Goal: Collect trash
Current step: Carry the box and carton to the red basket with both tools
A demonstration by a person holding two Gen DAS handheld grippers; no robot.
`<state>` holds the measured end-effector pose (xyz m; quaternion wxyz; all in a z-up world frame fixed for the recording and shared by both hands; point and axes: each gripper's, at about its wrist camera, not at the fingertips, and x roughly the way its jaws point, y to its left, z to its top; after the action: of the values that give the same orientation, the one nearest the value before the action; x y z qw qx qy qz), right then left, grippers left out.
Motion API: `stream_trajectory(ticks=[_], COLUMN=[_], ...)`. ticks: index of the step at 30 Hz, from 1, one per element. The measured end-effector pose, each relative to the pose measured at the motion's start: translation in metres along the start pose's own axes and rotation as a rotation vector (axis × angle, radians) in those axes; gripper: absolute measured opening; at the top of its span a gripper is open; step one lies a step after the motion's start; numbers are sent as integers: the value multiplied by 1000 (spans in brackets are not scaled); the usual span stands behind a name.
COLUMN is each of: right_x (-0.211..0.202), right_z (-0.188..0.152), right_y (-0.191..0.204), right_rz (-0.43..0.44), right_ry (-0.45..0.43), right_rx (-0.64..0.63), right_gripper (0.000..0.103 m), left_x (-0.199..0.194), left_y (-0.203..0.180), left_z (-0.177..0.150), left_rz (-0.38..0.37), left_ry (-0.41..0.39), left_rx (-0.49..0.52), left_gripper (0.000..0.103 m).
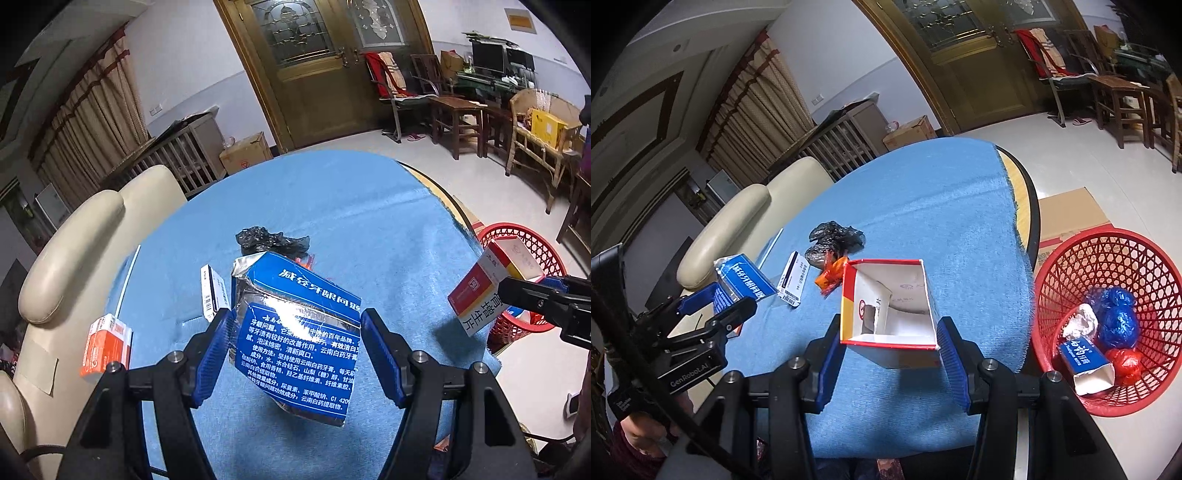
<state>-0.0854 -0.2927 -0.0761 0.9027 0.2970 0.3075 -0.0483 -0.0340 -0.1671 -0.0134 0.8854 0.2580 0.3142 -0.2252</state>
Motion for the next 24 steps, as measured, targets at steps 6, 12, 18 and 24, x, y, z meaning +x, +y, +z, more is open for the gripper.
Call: stream_trajectory(ticks=[6,12,18,24], right_x=[0,-2,-5,-12], right_z=[-1,-1,-2,-2], right_y=[-1,-4,-7,-14], right_rz=[0,-3,-6,-10], right_ry=[-3,-5,-8,-17], right_rx=[3,10,18,29], right_gripper=[53,53,53,53], left_x=[-1,1,3,4], left_y=[-4,-6,-9,-15], left_z=[2,4,5,8], left_rz=[3,0,-5,-14], left_ry=[0,2,7,7], left_rx=[9,16,26,40], left_gripper=[72,72,72,72])
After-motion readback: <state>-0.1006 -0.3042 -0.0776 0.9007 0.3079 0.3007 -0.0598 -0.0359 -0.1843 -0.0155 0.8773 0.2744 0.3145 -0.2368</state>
